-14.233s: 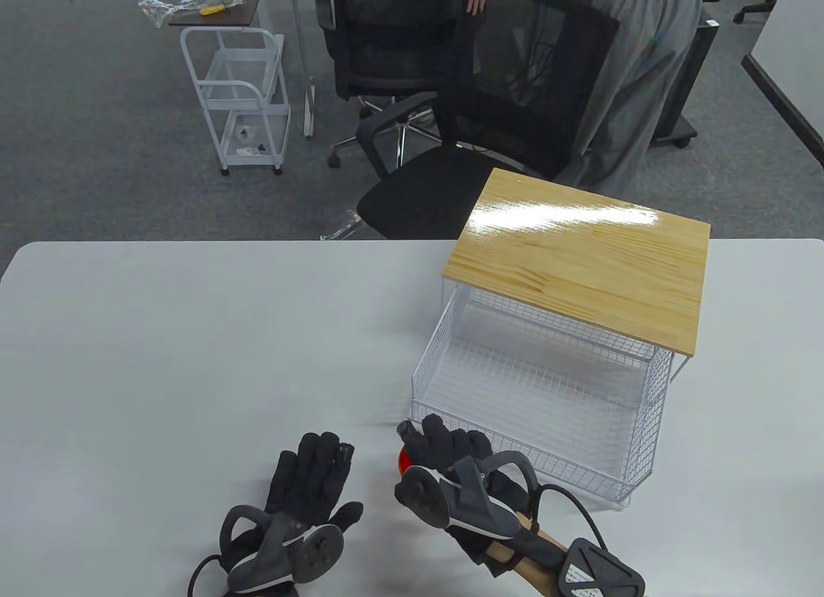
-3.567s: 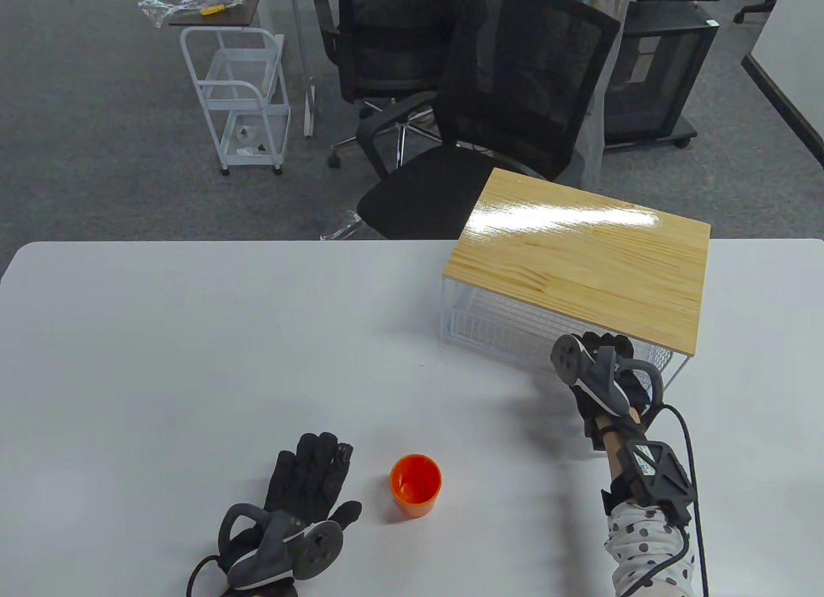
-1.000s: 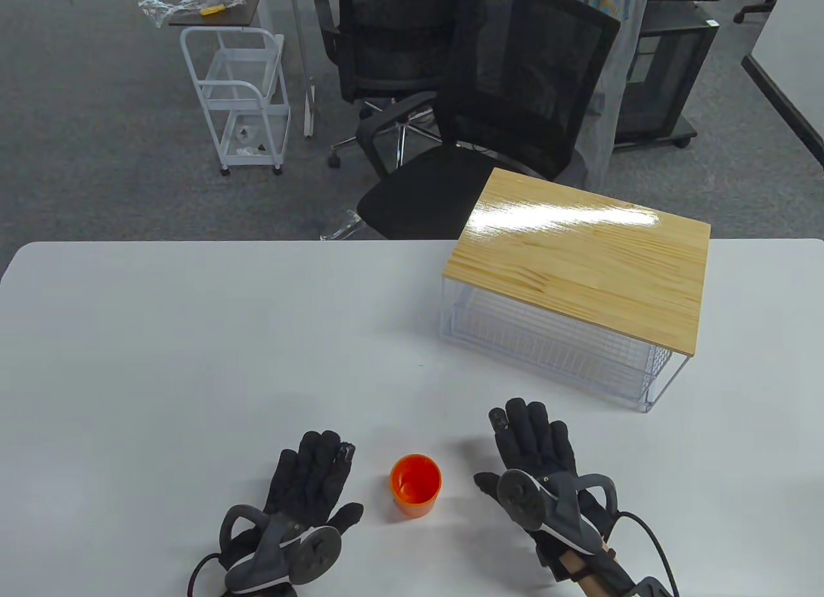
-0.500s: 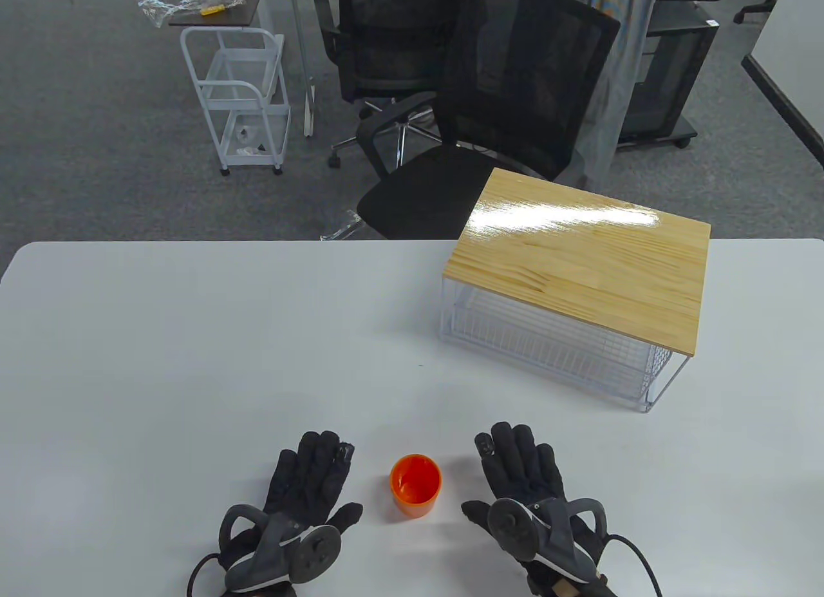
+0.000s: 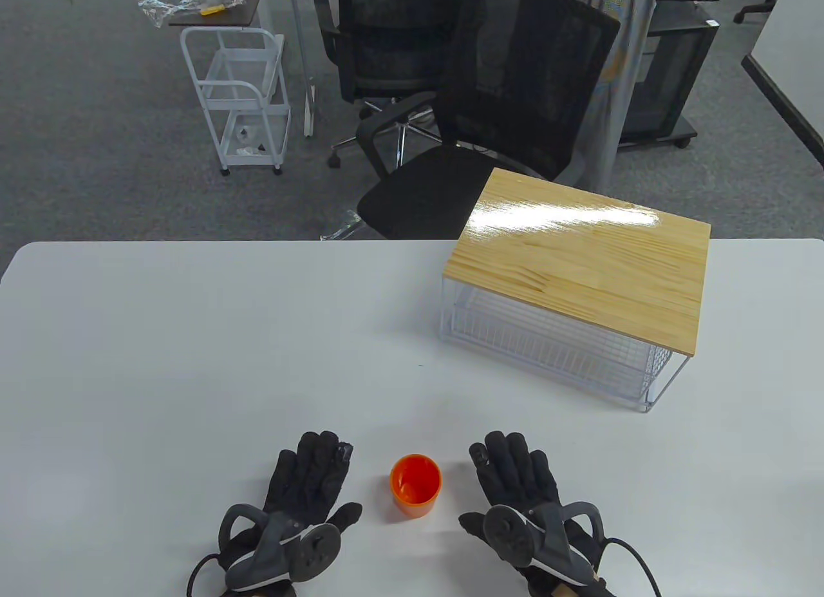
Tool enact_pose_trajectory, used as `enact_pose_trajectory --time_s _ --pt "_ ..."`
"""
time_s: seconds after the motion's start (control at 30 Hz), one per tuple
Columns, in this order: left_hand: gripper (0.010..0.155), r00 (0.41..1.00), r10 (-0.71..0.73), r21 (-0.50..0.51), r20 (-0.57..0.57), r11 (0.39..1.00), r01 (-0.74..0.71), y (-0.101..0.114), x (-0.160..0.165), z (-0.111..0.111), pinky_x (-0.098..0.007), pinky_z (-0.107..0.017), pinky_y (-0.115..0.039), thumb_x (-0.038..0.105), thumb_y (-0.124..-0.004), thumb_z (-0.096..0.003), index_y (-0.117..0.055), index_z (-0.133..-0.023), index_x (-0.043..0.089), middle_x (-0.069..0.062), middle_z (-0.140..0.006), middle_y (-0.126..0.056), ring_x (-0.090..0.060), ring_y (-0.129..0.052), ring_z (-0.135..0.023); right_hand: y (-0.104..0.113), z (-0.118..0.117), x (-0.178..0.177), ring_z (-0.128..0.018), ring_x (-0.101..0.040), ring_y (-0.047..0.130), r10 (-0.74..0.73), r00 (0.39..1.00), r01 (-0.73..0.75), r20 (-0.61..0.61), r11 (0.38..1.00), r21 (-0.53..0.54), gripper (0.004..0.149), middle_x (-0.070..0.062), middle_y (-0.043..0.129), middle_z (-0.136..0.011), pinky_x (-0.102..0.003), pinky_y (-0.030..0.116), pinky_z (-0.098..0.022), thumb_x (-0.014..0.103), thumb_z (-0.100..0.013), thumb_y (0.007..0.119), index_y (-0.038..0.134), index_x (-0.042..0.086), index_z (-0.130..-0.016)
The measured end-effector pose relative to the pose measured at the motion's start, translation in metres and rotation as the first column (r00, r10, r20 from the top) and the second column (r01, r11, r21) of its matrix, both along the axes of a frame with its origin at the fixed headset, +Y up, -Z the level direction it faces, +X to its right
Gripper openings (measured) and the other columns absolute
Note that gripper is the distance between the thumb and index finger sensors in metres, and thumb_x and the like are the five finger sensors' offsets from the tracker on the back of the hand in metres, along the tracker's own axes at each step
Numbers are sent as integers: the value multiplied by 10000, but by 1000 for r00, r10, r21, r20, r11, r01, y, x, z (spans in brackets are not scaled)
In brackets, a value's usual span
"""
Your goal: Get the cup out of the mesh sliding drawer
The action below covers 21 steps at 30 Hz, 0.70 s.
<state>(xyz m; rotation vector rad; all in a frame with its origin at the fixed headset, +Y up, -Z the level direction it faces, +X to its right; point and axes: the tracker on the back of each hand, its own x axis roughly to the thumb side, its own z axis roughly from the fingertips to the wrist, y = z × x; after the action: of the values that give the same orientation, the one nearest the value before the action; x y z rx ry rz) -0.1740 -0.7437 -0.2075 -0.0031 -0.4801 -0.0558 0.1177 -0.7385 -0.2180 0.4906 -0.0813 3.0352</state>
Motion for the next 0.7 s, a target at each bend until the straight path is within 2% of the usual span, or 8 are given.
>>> enact_pose_trajectory --time_s 0.7 --pt "787 1000 -3 -18 11 1000 3 -1 1 -1 -589 -867 -251 547 -306 -677 -182 -1277 53 -258 -1339 -247 -512 -275 -1209 0 3 2 -1095 -345 228 -23 1000 23 -4 999 -48 875 -62 188 -1188 -494 252 -802 626 -419 571 284 217 -1137"
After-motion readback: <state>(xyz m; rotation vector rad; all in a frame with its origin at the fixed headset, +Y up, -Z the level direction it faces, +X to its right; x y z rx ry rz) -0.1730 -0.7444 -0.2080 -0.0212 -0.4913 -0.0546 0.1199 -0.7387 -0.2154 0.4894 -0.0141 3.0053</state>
